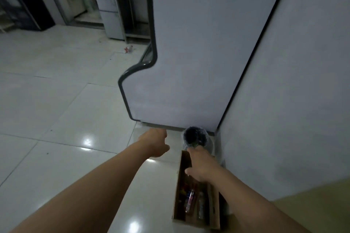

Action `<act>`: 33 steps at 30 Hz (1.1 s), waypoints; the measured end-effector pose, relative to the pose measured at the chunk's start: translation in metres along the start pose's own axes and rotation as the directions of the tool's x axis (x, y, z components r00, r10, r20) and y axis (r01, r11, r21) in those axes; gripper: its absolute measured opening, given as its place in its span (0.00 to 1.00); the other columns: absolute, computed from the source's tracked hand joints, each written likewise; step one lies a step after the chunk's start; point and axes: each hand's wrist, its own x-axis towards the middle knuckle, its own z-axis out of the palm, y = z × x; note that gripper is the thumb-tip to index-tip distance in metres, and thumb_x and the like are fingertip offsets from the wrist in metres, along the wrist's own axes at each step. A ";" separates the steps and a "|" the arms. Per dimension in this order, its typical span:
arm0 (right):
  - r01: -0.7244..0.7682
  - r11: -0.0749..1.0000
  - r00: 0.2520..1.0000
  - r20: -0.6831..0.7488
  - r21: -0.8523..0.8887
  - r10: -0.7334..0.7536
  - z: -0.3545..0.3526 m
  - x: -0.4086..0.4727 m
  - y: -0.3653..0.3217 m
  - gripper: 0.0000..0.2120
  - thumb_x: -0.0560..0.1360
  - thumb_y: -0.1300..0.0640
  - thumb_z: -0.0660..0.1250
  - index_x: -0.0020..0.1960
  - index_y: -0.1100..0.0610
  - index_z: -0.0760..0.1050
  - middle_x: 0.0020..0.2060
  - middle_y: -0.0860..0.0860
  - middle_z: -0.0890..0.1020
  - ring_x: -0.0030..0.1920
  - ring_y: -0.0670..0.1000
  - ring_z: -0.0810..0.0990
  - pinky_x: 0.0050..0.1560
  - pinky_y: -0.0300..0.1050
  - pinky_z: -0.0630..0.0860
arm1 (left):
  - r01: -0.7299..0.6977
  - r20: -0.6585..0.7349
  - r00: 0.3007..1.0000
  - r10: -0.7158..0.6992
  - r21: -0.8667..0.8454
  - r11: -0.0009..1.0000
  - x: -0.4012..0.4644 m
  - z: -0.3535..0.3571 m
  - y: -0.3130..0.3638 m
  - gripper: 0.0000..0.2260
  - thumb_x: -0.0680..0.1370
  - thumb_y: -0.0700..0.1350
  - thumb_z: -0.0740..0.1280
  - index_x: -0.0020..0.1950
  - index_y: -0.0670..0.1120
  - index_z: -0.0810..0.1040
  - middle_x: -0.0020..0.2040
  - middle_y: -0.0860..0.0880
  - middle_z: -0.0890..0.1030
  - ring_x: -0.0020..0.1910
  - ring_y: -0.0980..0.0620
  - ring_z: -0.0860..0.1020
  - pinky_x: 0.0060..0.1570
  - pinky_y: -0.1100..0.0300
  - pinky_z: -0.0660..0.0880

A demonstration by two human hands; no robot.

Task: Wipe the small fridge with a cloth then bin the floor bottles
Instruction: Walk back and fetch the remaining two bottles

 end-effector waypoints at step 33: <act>0.304 0.912 0.930 -0.121 -0.274 -0.346 -0.102 0.071 -0.518 0.29 0.76 0.49 0.65 0.72 0.57 0.59 0.68 0.57 0.63 0.65 0.58 0.69 0.62 0.52 0.71 | 0.352 -0.287 0.893 -0.347 -0.036 0.935 -0.148 -0.270 -0.430 0.20 0.76 0.51 0.65 0.65 0.45 0.69 0.61 0.46 0.75 0.59 0.46 0.74 0.59 0.52 0.73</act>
